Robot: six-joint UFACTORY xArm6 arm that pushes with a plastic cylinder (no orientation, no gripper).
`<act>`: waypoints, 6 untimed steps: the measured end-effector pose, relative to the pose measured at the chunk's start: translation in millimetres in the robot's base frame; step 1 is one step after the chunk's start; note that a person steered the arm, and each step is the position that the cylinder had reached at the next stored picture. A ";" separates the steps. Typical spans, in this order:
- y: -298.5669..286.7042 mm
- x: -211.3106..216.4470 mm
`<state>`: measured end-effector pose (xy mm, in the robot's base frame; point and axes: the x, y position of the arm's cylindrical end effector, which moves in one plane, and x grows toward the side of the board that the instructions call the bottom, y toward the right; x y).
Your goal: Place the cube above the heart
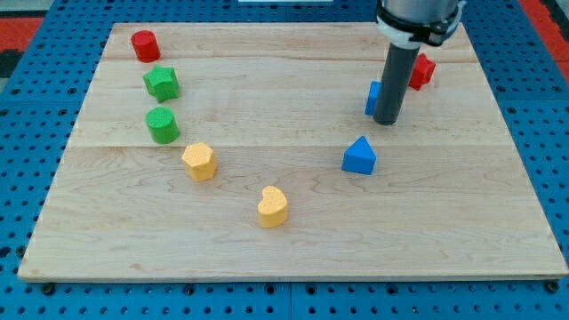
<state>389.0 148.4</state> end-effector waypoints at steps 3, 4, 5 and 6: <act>-78.5 -34.3; -79.2 -34.8; -49.6 -40.8; -74.1 -56.7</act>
